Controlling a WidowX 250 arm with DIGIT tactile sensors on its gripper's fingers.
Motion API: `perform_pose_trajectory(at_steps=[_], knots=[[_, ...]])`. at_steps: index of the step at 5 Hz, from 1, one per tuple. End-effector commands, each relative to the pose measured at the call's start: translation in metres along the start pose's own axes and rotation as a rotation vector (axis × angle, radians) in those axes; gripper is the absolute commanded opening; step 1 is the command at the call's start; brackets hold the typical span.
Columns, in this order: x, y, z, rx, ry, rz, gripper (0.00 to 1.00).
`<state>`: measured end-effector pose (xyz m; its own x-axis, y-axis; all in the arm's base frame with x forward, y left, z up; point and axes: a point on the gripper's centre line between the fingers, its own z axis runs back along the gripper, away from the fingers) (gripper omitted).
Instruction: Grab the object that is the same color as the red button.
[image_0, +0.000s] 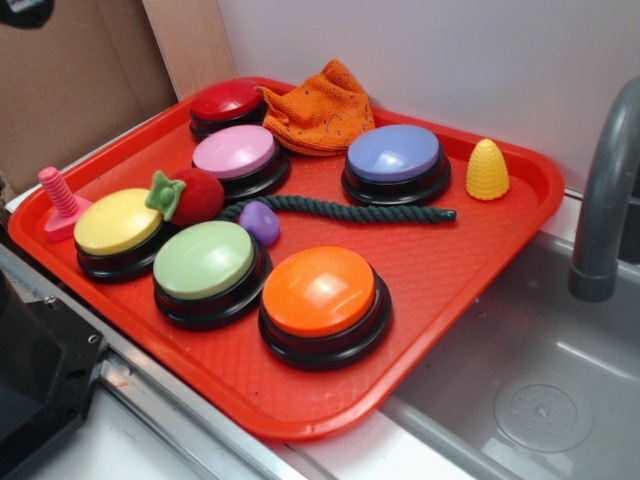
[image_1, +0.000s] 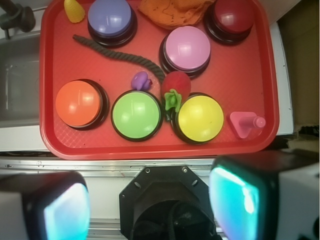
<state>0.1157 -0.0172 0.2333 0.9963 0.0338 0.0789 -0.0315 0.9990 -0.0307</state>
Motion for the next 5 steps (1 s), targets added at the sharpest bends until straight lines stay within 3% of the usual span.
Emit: perform_pose_trajectory(at_steps=[1, 3, 5], knots=[[0.0, 0.0, 0.0, 0.0, 0.0, 0.0, 1.0], [0.001, 0.02, -0.012, 0.022, -0.067, 0.045, 1.0], [0.006, 0.047, -0.038, 0.025, -0.078, 0.078, 1.0]])
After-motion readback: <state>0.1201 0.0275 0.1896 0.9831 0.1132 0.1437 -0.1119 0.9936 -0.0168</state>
